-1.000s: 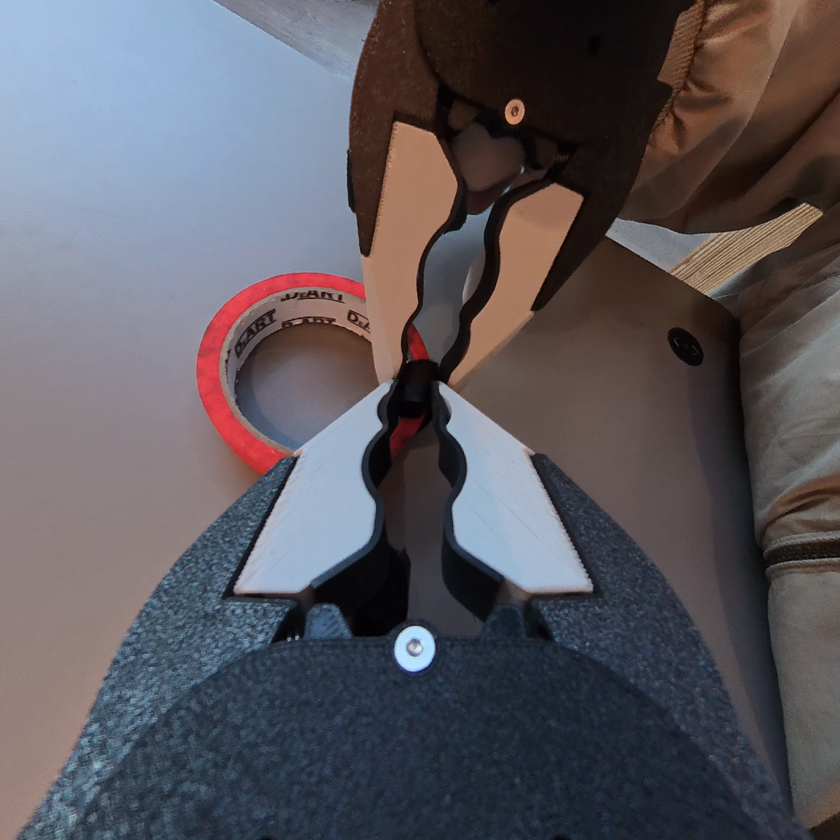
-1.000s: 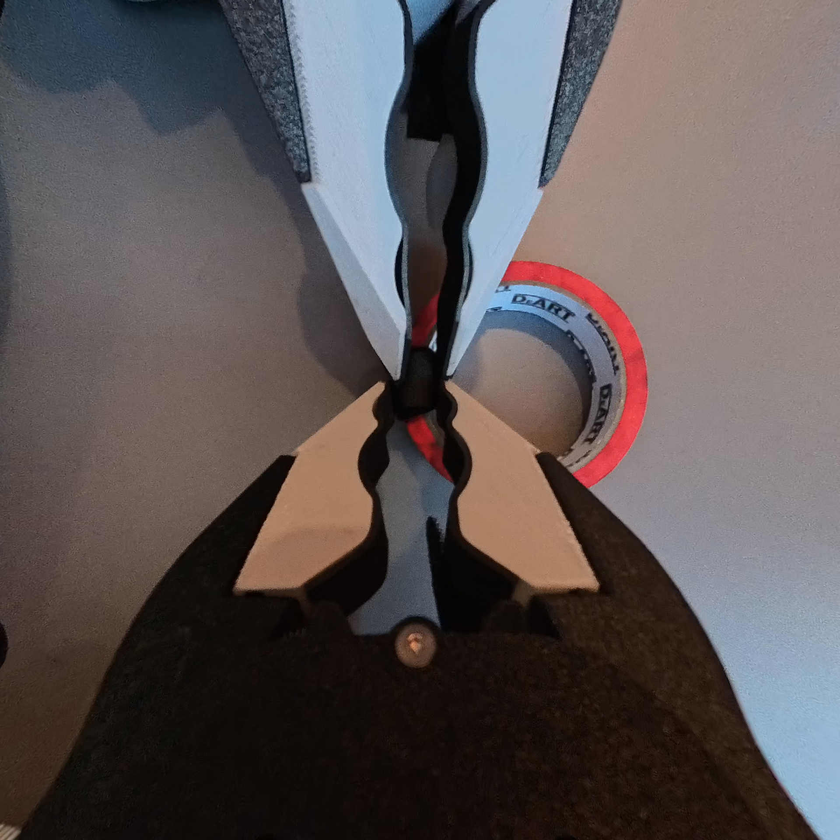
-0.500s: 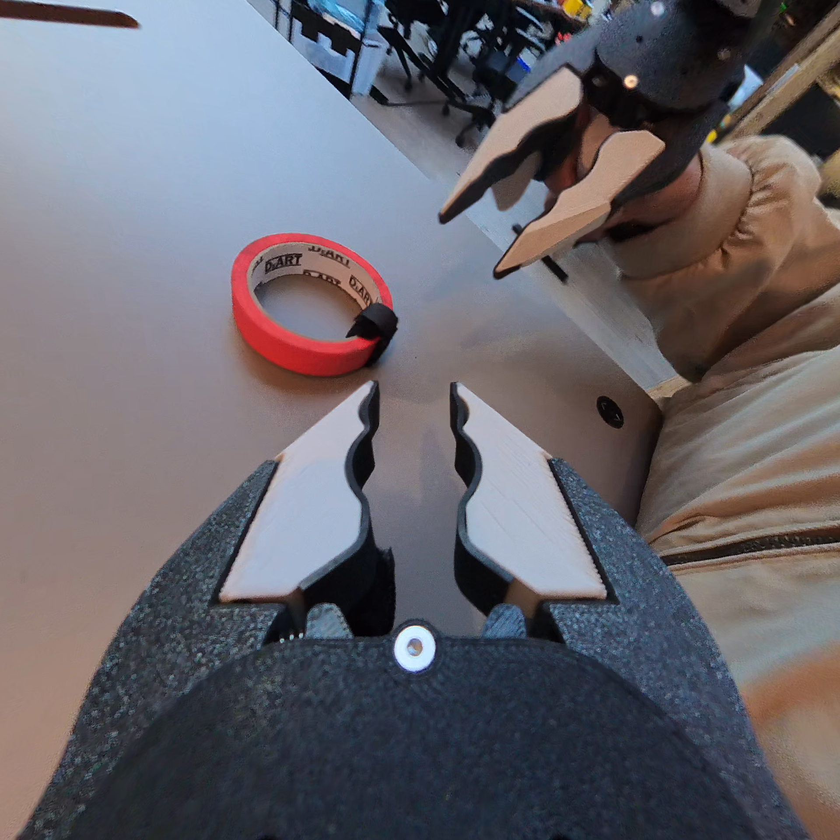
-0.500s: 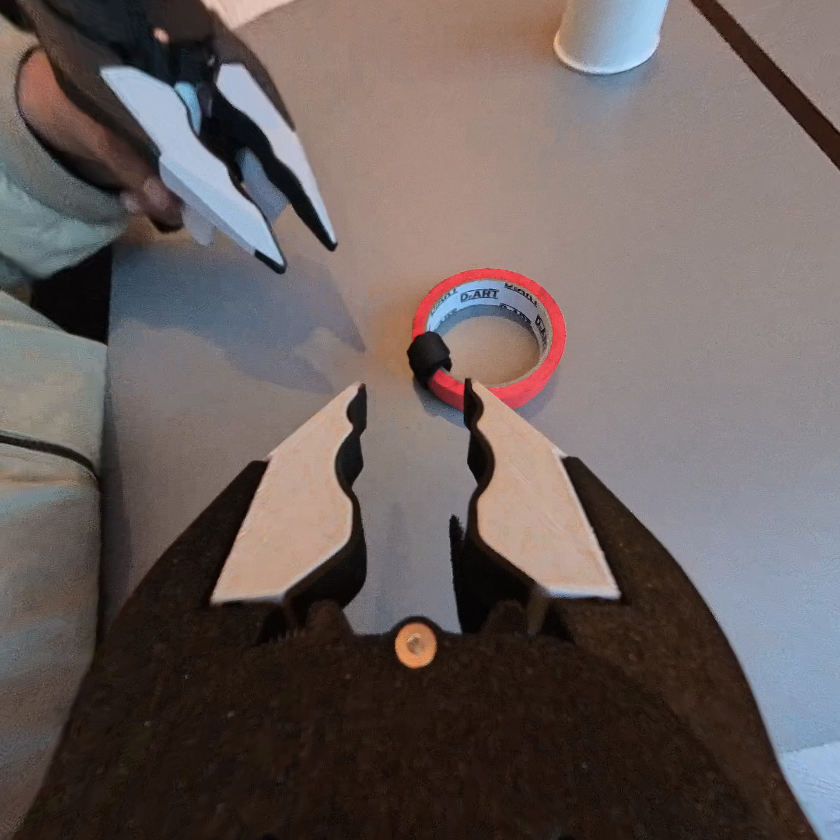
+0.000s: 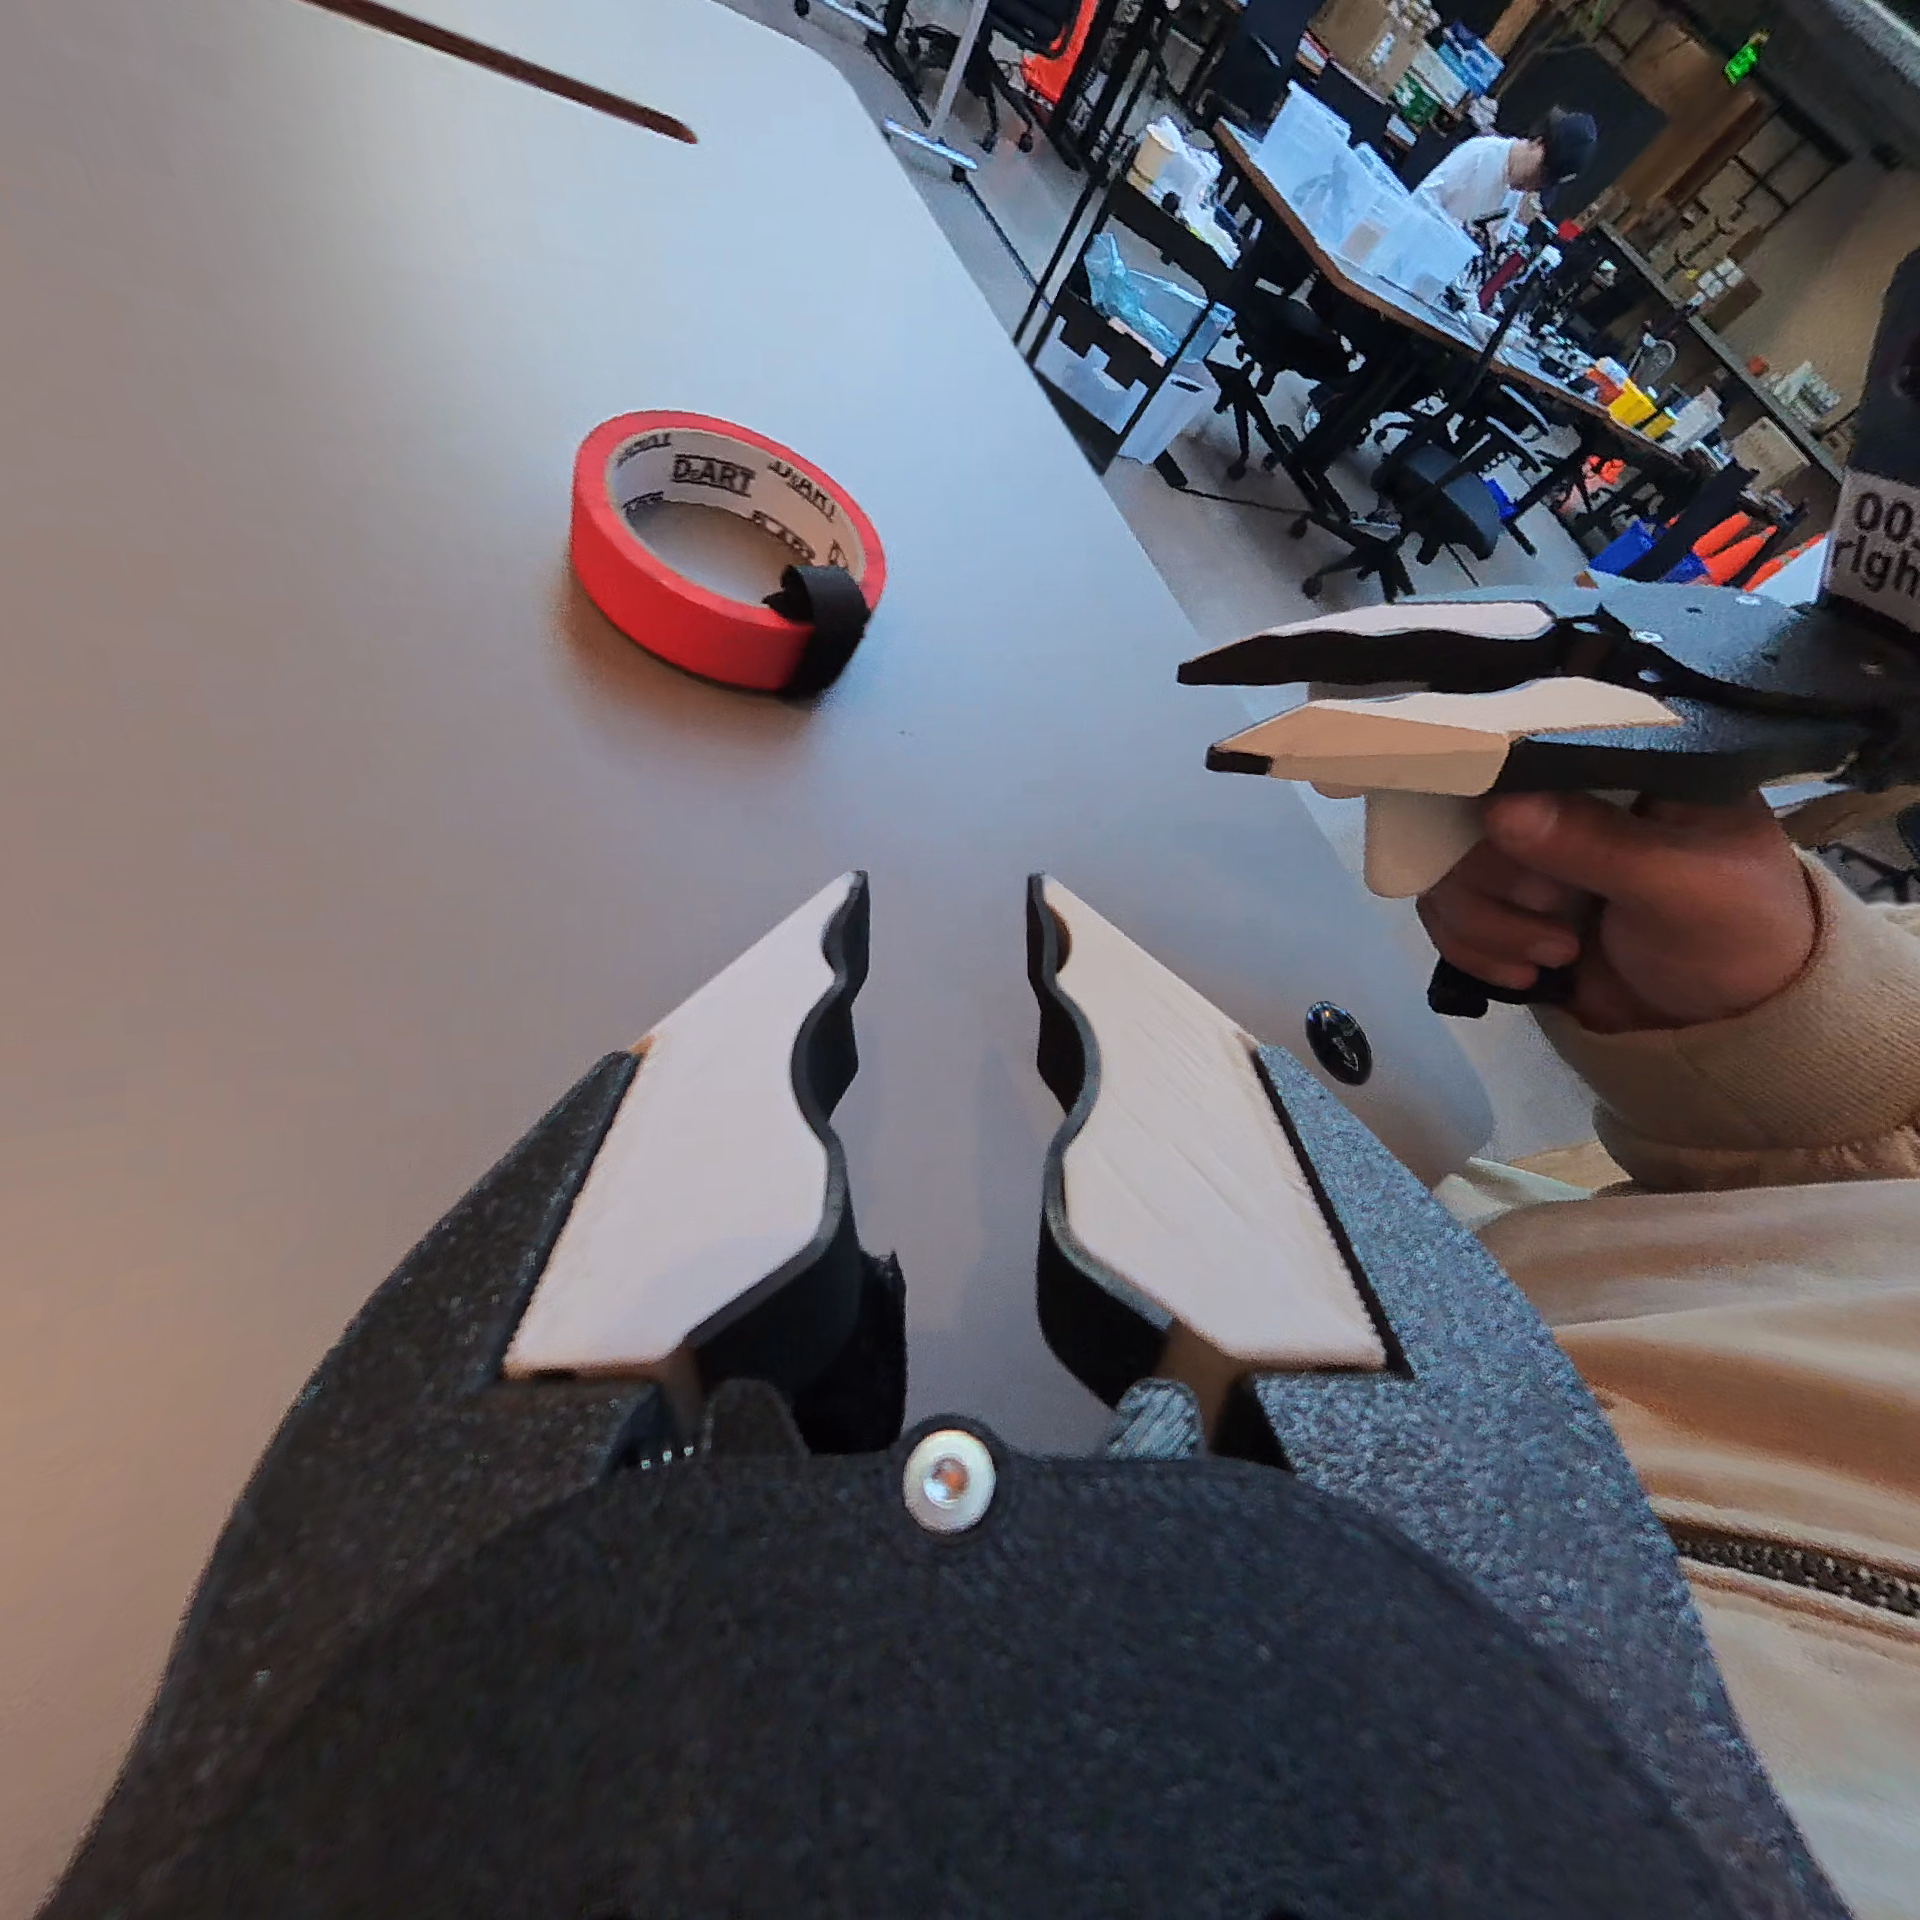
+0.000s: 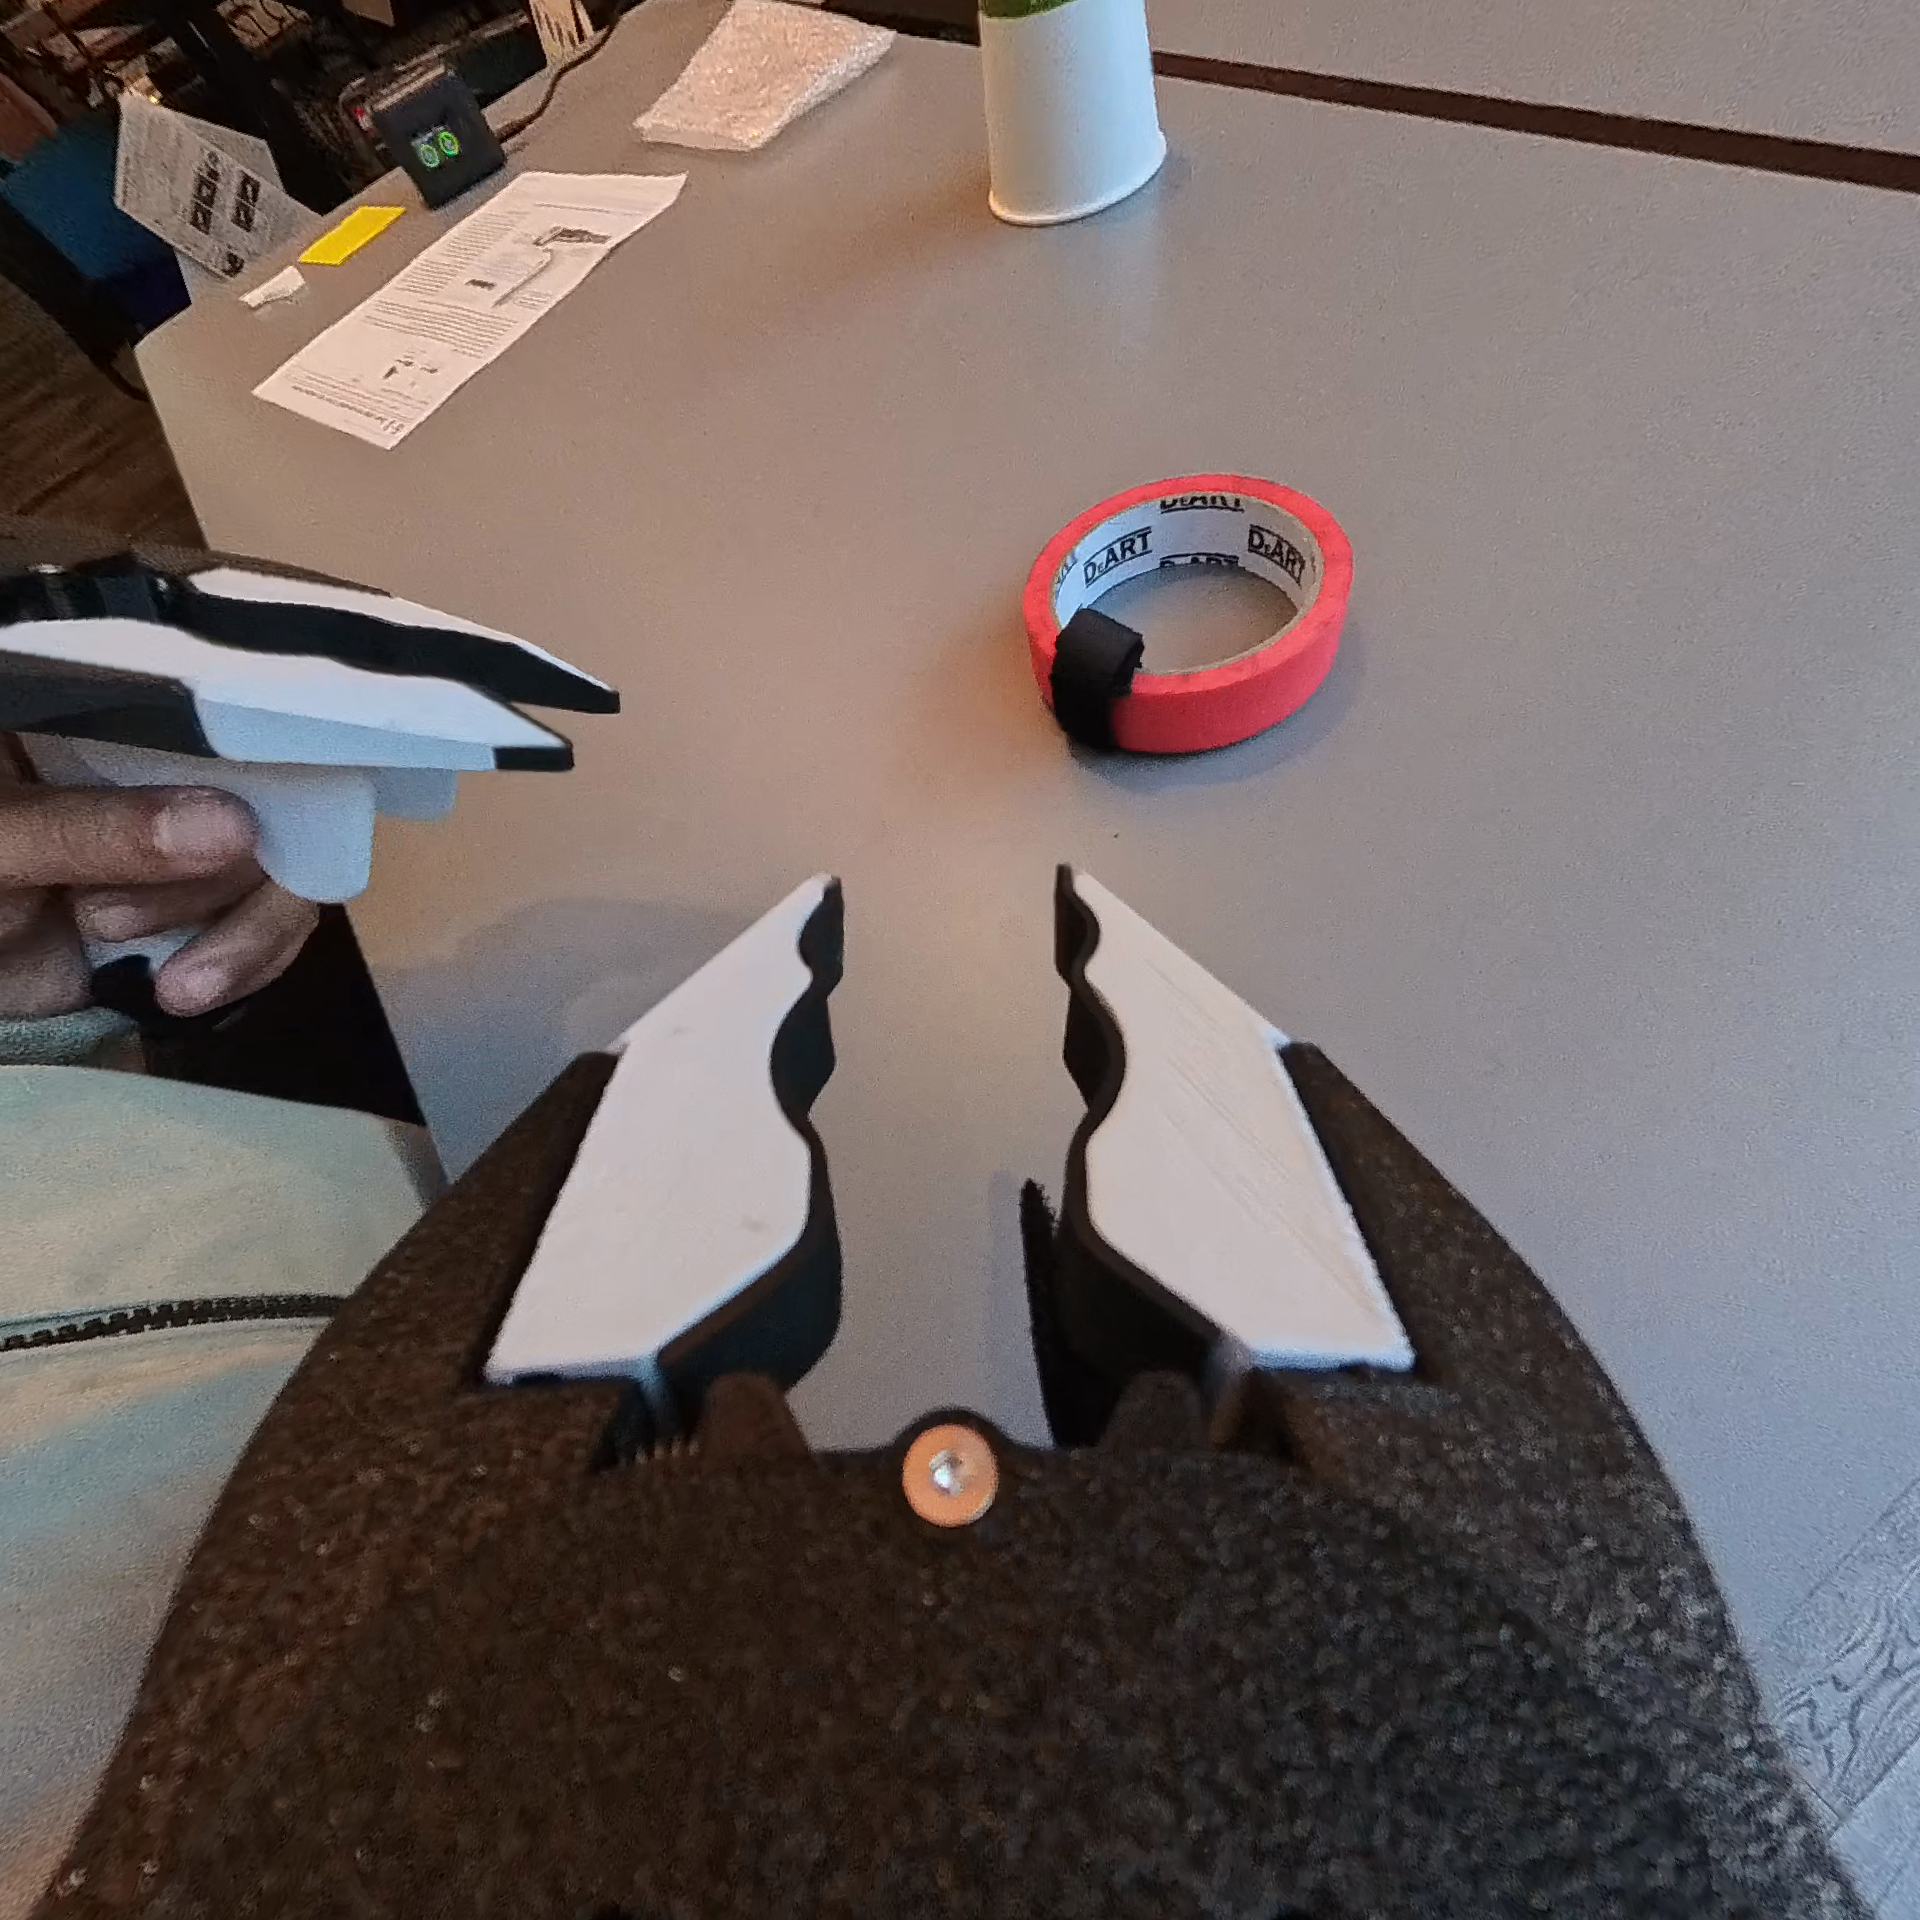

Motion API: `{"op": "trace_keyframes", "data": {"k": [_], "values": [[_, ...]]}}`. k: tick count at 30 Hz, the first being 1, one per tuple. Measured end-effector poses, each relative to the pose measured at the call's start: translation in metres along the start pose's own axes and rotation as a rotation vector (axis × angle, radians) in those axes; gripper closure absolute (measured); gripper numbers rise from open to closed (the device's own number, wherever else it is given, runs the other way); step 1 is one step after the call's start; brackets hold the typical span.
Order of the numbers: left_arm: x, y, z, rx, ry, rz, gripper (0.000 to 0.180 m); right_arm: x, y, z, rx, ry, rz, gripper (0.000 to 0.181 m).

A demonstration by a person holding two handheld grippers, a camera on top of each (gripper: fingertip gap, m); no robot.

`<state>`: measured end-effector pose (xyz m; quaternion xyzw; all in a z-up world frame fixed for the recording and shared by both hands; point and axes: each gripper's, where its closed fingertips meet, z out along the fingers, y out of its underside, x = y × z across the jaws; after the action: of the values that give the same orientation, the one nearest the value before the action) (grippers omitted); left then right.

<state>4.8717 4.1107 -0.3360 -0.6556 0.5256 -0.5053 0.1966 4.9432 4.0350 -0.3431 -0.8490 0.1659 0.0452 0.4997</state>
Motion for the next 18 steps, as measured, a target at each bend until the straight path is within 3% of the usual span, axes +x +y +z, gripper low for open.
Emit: {"op": "trace_keyframes", "data": {"k": [5,18], "values": [[0.008,0.007,-0.008,-0.029,0.001,0.086,0.151,-0.009,0.011,-0.005,-0.025,-0.01,-0.005,0.142],[0.01,0.005,-0.012,-0.023,0.054,0.032,0.153,-0.016,0.018,-0.018,-0.025,0.023,-0.01,0.145]]}}
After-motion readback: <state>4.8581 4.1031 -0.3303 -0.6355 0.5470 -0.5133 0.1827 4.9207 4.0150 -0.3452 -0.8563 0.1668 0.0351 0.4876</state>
